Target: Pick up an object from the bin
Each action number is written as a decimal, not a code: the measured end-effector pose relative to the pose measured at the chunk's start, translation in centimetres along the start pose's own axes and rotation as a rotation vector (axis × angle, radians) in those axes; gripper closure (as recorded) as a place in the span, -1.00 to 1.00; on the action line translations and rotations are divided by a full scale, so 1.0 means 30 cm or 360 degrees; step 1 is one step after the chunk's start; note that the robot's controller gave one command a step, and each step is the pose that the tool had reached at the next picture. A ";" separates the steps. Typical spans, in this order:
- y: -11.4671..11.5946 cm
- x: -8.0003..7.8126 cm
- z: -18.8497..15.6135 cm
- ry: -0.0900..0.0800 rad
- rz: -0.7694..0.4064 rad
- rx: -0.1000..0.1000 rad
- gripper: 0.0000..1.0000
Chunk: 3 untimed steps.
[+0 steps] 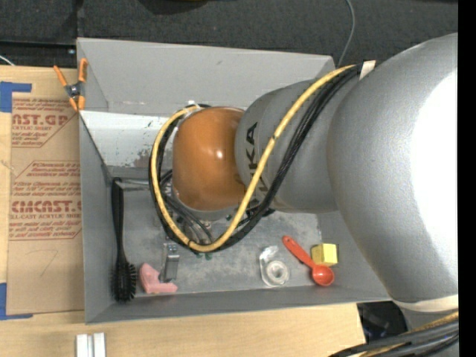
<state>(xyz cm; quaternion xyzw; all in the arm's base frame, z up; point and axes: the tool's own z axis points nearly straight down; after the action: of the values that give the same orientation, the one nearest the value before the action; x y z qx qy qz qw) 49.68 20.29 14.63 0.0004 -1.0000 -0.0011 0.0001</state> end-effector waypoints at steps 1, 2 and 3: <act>0.000 0.000 0.000 0.0000 0.0000 0.0000 -1.00; 0.024 -0.130 0.160 0.0001 0.0179 -0.0002 -1.00; -0.178 -0.007 0.218 0.0003 0.0209 0.0002 -1.00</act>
Offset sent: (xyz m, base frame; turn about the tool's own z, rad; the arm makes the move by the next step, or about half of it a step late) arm 0.0391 0.0063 -0.0456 0.1135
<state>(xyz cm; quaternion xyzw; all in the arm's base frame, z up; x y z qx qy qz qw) 49.89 14.97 8.08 -0.0653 -0.9979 -0.0003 0.0010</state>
